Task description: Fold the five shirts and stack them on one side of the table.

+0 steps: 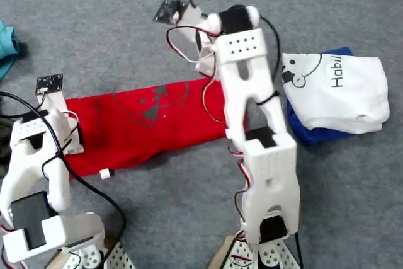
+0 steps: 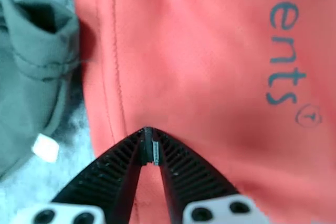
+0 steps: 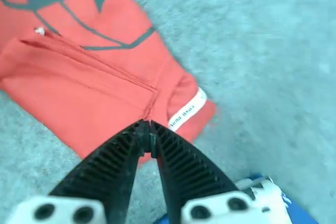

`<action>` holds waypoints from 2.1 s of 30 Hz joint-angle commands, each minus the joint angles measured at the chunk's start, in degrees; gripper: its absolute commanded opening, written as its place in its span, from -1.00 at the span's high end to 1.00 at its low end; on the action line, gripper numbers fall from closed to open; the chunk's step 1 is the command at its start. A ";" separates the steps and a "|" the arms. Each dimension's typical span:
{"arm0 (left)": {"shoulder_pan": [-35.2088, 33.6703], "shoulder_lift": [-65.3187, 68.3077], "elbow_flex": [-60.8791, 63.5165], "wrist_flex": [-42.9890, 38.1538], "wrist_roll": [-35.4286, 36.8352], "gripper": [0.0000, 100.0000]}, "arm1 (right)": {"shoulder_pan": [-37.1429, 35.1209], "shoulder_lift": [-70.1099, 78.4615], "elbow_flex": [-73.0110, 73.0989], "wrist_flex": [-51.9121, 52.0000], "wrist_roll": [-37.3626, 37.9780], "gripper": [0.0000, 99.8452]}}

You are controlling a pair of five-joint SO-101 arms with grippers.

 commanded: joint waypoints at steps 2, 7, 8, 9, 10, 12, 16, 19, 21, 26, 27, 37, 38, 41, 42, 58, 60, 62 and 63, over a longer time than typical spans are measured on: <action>0.09 -2.15 -9.49 12.57 0.18 0.96 | 0.92 -12.26 4.79 1.23 -2.73 1.00; 0.09 -2.15 -20.48 27.78 -0.26 0.96 | 1.10 -24.40 20.88 1.05 -3.69 1.00; 0.09 -2.15 -22.51 30.51 -0.26 0.96 | 1.10 -26.86 24.04 0.88 -3.60 1.00; 0.09 -2.15 -24.53 33.49 -0.62 0.96 | 1.19 -29.41 27.03 0.88 -3.60 1.00; 0.09 -2.15 -26.55 36.48 -2.11 0.96 | 1.27 -32.04 29.76 0.79 -3.52 1.00; -0.35 -2.15 -30.33 41.32 -3.52 0.93 | 1.89 -36.70 35.21 0.18 -3.52 1.00; -5.36 -2.15 -36.84 45.63 -2.64 0.87 | 3.91 -44.62 46.81 -4.04 -3.52 1.00; -9.05 -2.15 -40.09 46.95 -2.73 0.84 | 4.97 -49.80 55.87 -7.74 -3.69 1.00; -11.08 -2.15 -40.97 47.30 -2.73 0.82 | 5.23 -53.14 62.11 -11.16 -3.78 1.00; -13.54 -2.15 -40.88 47.30 -2.73 0.81 | 4.97 -62.29 77.49 -21.45 -6.42 1.00; -13.89 -2.15 -40.88 47.30 -2.73 0.81 | 4.97 -64.31 80.04 -23.21 -7.21 1.00; -13.19 -2.07 -37.54 47.30 -2.73 0.81 | 5.23 -81.98 105.63 -38.68 -10.46 1.00; -13.10 -2.07 -36.48 47.30 -2.90 0.80 | 5.23 -83.38 107.91 -39.91 -10.46 1.00; -12.48 -1.80 -33.58 47.30 -6.86 0.73 | 5.23 -86.99 113.54 -43.69 -11.43 1.00; -12.40 -1.71 -32.79 47.21 -6.77 0.71 | 5.23 -87.78 114.95 -44.66 -11.96 1.00; -11.52 5.76 -26.29 35.69 -1.85 0.68 | 5.32 -80.13 122.15 -55.65 -13.89 1.00; -11.52 9.89 -26.90 35.52 -1.85 0.68 | 5.32 -78.55 121.98 -56.26 -13.89 1.00; -11.60 14.11 -27.69 34.02 -1.85 0.68 | 5.32 -77.58 121.80 -56.44 -13.89 1.00; -11.60 15.78 -28.13 33.32 -1.85 0.68 | 5.32 -77.23 121.80 -56.70 -13.89 1.00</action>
